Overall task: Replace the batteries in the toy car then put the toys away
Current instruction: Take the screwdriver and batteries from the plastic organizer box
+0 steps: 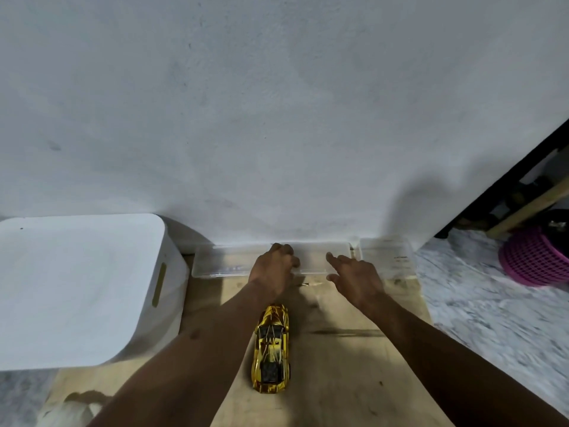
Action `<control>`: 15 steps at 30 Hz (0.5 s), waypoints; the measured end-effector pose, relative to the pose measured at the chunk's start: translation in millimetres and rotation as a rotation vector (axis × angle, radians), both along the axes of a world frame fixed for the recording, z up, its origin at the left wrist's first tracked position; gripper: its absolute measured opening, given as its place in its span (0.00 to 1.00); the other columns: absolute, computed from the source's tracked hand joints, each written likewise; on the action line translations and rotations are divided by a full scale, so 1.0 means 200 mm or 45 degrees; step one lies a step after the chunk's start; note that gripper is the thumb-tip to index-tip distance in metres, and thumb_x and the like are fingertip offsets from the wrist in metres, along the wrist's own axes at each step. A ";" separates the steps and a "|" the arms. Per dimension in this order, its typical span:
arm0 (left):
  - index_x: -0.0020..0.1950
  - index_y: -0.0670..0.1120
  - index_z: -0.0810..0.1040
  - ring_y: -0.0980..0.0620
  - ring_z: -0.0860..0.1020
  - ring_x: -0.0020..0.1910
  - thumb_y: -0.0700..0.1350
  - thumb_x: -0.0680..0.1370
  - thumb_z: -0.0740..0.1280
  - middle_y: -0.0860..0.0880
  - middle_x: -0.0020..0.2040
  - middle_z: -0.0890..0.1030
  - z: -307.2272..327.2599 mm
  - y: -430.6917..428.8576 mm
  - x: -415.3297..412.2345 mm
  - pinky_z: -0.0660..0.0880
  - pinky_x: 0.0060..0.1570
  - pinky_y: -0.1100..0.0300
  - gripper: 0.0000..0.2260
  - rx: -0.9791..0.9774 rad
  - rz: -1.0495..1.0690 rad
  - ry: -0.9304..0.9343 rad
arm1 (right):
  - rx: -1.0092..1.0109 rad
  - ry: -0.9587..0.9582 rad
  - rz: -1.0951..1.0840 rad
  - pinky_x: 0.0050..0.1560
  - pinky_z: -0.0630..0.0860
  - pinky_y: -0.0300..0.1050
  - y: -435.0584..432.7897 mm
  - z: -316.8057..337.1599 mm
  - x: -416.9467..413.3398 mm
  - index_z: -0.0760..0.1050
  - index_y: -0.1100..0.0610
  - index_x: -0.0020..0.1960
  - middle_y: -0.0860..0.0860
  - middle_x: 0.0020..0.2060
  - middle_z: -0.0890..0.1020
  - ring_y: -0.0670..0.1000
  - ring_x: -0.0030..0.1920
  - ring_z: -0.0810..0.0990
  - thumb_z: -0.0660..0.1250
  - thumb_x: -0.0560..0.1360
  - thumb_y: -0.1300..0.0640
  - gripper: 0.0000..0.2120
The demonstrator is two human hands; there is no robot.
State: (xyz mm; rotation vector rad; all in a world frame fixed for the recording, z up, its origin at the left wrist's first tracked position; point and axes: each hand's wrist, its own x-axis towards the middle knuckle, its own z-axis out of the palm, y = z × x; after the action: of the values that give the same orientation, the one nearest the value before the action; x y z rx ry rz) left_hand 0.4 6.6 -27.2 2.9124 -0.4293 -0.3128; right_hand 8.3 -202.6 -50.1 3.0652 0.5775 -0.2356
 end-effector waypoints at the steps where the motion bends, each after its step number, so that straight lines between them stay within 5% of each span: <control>1: 0.66 0.51 0.79 0.49 0.69 0.68 0.46 0.79 0.66 0.51 0.67 0.74 0.00 0.00 0.00 0.76 0.58 0.56 0.16 0.006 0.000 0.001 | -0.003 -0.027 0.003 0.46 0.77 0.47 0.00 -0.01 -0.01 0.62 0.51 0.76 0.50 0.61 0.81 0.57 0.53 0.83 0.61 0.81 0.47 0.25; 10: 0.66 0.48 0.79 0.48 0.67 0.70 0.48 0.77 0.69 0.49 0.68 0.73 0.00 -0.01 -0.03 0.75 0.61 0.53 0.17 -0.092 0.046 0.027 | 0.008 -0.104 -0.014 0.44 0.78 0.46 0.01 -0.05 -0.05 0.62 0.52 0.77 0.51 0.62 0.80 0.57 0.49 0.84 0.60 0.82 0.49 0.25; 15: 0.70 0.47 0.75 0.48 0.66 0.72 0.46 0.79 0.68 0.48 0.71 0.70 -0.01 0.00 -0.03 0.74 0.63 0.55 0.19 -0.110 0.015 0.059 | 0.220 -0.426 0.063 0.26 0.76 0.45 -0.02 -0.08 -0.16 0.80 0.51 0.60 0.49 0.43 0.85 0.55 0.29 0.81 0.67 0.76 0.48 0.15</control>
State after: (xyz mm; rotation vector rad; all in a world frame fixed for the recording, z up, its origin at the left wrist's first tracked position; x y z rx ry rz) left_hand -6.3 7.3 -28.4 2.8163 -0.4085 -0.3502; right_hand -22.9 -206.0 -67.0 3.1406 0.6815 0.3400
